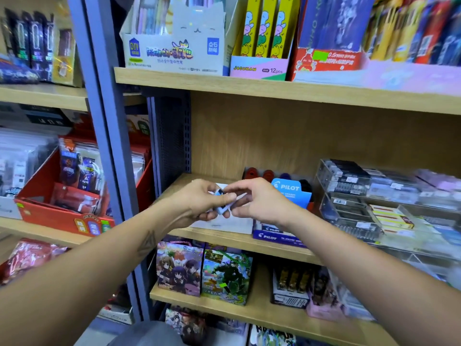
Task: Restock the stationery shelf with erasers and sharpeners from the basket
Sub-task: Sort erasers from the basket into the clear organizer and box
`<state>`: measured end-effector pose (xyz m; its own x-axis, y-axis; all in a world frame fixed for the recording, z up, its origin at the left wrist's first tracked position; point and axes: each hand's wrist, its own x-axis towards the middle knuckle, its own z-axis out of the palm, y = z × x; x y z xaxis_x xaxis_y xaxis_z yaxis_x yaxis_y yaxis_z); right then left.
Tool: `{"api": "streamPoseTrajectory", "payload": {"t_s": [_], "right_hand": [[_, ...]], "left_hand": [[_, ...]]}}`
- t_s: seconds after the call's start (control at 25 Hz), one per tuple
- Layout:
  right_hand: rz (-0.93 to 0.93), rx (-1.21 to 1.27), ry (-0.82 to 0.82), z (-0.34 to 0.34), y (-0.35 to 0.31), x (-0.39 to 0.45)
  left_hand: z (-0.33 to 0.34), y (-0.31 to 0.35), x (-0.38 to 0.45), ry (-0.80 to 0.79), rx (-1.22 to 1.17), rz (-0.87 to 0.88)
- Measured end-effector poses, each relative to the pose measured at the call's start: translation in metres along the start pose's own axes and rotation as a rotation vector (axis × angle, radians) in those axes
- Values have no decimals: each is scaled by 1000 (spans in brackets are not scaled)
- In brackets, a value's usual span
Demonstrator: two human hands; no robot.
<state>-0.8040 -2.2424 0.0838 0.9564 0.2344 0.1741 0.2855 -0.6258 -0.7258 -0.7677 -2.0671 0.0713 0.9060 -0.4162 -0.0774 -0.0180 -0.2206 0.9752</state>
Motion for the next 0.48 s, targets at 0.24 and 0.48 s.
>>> {"api": "streamPoseTrajectory", "payload": {"t_s": [0.24, 0.48], "right_hand": [[79, -181, 147, -44, 19, -38], [64, -146, 148, -71, 34, -65]], "left_hand": [[42, 12, 1, -167, -251, -93], [64, 18, 3, -200, -181, 20]]}}
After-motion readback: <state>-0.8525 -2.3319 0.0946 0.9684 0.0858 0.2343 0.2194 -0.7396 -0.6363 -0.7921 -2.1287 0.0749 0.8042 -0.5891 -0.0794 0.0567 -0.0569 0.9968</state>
